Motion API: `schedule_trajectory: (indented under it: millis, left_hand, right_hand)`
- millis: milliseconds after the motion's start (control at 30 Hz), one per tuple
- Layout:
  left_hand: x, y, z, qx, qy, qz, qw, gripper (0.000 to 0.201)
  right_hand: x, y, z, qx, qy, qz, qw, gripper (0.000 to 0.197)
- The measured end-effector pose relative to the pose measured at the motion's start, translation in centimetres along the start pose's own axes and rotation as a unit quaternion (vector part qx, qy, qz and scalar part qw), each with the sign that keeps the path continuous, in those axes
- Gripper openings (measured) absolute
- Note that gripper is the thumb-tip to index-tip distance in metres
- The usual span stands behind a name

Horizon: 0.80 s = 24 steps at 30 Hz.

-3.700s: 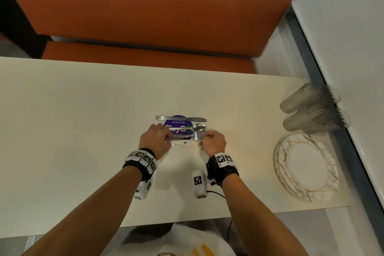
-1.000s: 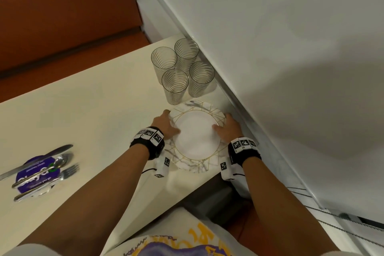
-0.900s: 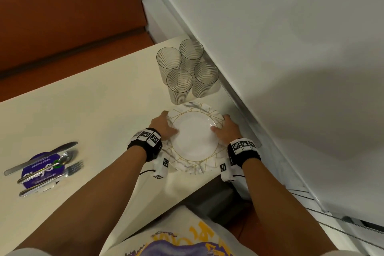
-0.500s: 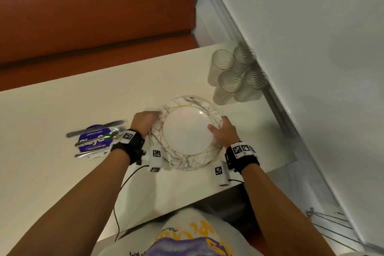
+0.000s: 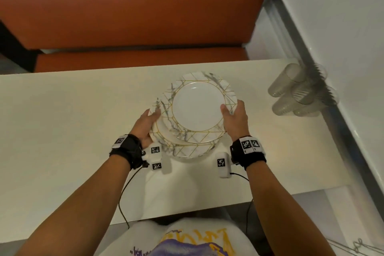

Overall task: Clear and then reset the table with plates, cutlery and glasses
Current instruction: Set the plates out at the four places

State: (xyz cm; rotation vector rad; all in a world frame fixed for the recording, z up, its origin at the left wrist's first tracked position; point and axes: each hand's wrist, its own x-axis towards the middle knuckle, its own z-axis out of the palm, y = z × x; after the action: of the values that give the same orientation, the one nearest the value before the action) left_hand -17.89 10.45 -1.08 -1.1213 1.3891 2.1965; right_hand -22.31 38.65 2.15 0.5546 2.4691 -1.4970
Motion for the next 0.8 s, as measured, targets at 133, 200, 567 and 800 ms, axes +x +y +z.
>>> schedule_trajectory:
  millis: [133,200,567,800]
  left_hand:
    - [-0.1,1.1,-2.7,0.039,0.078,0.096,0.992,0.064]
    - [-0.1,1.7,-4.1,0.032,0.114,0.115,0.986,0.062]
    - [1.0,4.0,-10.8,-0.076,0.285,0.176,0.939,0.053]
    - [1.0,3.1,-11.6,-0.096,0.332,0.181,0.921,0.062]
  right_hand:
    - [-1.1,-3.2,3.1,0.004,-0.005,-0.022,1.0,0.048]
    - [-1.2,-4.9,3.9,0.03,0.006,-0.028,0.999,0.034]
    - [9.1,-6.0,3.5,0.217,0.109,0.039,0.969,0.031]
    - [14.8,0.0,2.9,0.152,0.126,0.131,0.972,0.04]
